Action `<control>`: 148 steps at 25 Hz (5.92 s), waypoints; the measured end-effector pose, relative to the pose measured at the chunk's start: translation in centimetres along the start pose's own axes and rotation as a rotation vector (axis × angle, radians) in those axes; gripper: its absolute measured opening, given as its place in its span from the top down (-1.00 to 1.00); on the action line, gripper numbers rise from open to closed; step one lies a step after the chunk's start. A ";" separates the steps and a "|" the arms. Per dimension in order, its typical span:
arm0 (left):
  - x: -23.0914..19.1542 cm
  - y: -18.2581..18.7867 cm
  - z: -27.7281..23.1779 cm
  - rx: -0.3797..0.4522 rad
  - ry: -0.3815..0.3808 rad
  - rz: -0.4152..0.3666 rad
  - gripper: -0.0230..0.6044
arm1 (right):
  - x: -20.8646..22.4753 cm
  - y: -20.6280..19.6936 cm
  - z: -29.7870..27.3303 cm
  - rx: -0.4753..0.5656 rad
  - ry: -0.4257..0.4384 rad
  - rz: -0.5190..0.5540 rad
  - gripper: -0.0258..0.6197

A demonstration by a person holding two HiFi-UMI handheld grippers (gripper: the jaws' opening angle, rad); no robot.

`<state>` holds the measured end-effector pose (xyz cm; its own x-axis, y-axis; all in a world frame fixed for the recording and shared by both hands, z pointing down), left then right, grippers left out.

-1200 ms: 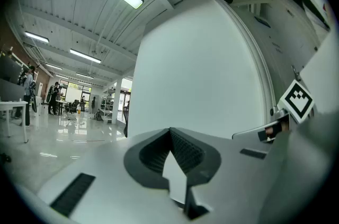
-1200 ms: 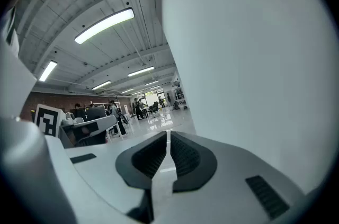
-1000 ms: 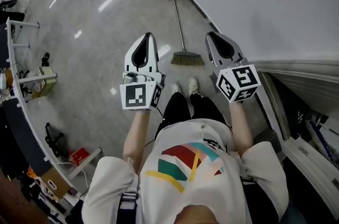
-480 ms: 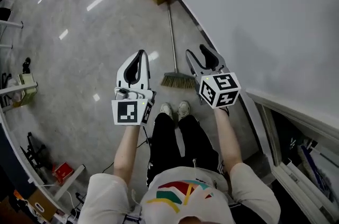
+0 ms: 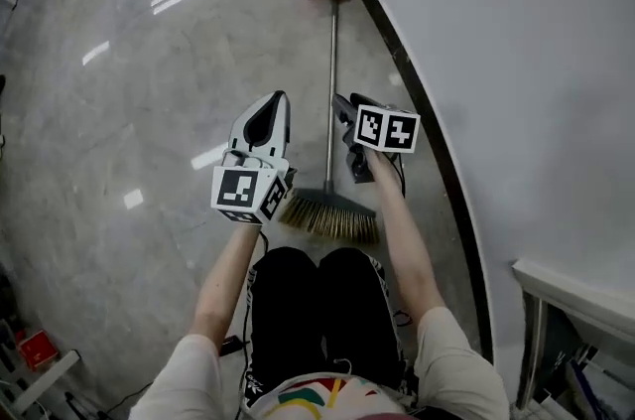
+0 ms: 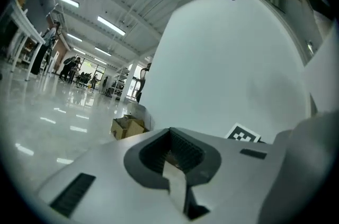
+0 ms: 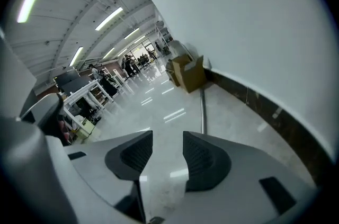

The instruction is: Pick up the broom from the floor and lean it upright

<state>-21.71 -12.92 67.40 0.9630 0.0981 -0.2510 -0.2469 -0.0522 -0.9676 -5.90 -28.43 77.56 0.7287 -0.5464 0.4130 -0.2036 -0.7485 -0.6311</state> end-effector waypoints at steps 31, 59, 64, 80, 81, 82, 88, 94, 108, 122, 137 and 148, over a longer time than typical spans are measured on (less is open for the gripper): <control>-4.5 -6.7 -1.8 0.001 0.068 -0.273 0.78 | 4.5 -7.0 -8.6 -0.050 -0.391 0.056 0.64; 7.9 -1.3 -8.4 0.084 -0.251 -0.221 0.78 | 4.3 3.4 16.5 0.710 -0.849 0.017 0.66; 5.9 0.5 -7.9 0.120 -0.193 -0.104 0.78 | 5.5 4.1 16.6 0.718 -0.856 -0.006 0.65; 5.5 -0.1 -7.6 0.078 -0.177 -0.138 0.78 | 10.0 5.8 16.9 0.742 -0.617 -0.221 0.65; 5.7 -0.1 -7.6 0.075 -0.185 -0.157 0.78 | 10.0 5.8 17.0 0.741 -0.614 -0.222 0.65; 5.8 -0.1 -7.6 0.074 -0.193 -0.176 0.78 | 9.9 5.8 17.0 0.743 -0.620 -0.221 0.65; 5.7 -0.1 -7.5 0.075 -0.204 -0.179 0.78 | 9.9 5.5 17.0 0.770 -0.689 -0.214 0.60; 4.6 0.6 -7.3 0.119 -0.176 -0.120 0.78 | 9.4 6.0 17.5 0.816 -0.698 -0.174 0.39; 4.8 1.0 -7.2 0.133 -0.174 -0.091 0.78 | 5.4 5.5 16.9 0.804 -0.529 -0.026 0.39; 5.8 0.4 -7.6 0.137 -0.192 -0.105 0.78 | -3.2 4.8 11.5 0.667 -0.371 0.309 0.88; 4.6 2.9 -5.8 0.156 -0.136 -0.058 0.78 | -3.6 4.0 9.1 0.680 -0.298 0.236 0.88; 8.7 27.7 -2.7 0.076 0.049 -0.053 0.78 | -19.0 17.7 27.5 0.542 -0.202 0.205 0.88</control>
<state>-19.91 -16.24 38.48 0.9786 0.0496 -0.1999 -0.2014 0.0274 -0.9791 -5.41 -20.94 40.54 0.8303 -0.5372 0.1485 -0.0299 -0.3089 -0.9506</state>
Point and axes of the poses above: the fingertips, and each gripper's own axes: z backward along the fingers, x to its right, y out of its top, the point moved 9 cm from there along z, backward along the fingers, and after that the axes turned 5 degrees about -y, right-handed, at the moved point
